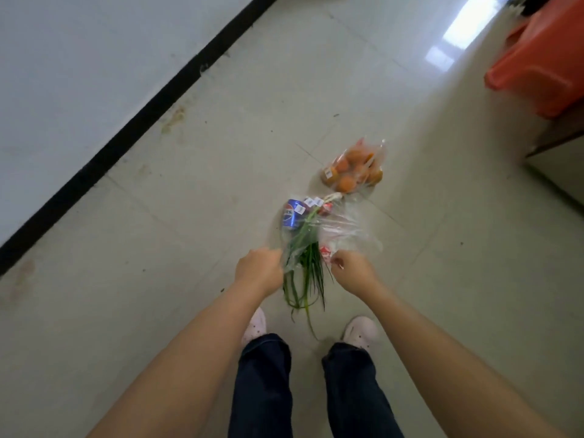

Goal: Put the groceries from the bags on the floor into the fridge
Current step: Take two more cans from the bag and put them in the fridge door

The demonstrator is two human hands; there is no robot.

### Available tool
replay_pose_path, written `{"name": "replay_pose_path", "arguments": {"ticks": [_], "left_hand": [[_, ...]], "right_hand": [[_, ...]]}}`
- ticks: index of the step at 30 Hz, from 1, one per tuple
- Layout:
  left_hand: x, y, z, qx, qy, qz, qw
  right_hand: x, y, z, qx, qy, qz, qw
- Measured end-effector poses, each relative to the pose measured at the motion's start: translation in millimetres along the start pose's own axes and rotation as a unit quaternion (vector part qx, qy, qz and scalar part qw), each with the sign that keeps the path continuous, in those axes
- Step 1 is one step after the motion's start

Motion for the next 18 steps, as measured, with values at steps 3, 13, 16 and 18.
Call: {"name": "replay_pose_path", "arguments": {"ticks": [3, 13, 16, 18], "left_hand": [[-62.7, 44.3, -2.4, 0.037, 0.026, -0.018, 0.999], [-273.7, 213.6, 32.7, 0.031, 0.086, 0.076, 0.993], [-331.9, 235.5, 38.3, 0.018, 0.086, 0.120, 0.989], [-365.9, 241.1, 38.6, -0.029, 0.099, 0.134, 0.986]], "right_hand": [[-51.5, 35.8, 30.9, 0.019, 0.009, 0.001, 1.000], [-243.4, 121.8, 158.2, 0.045, -0.031, 0.139, 0.989], [-297.7, 129.3, 183.7, 0.072, -0.057, 0.149, 0.985], [-332.4, 129.9, 198.7, 0.125, -0.098, 0.145, 0.977]]}}
Point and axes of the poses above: each hand's wrist, its own x-axis away from the middle knuckle, its own y-axis out of the palm, z = x × y, the point moved 1 cm from there along -x, towards the middle knuckle, and after that the axes turned 12 degrees about -x, right-handed, at the moved point
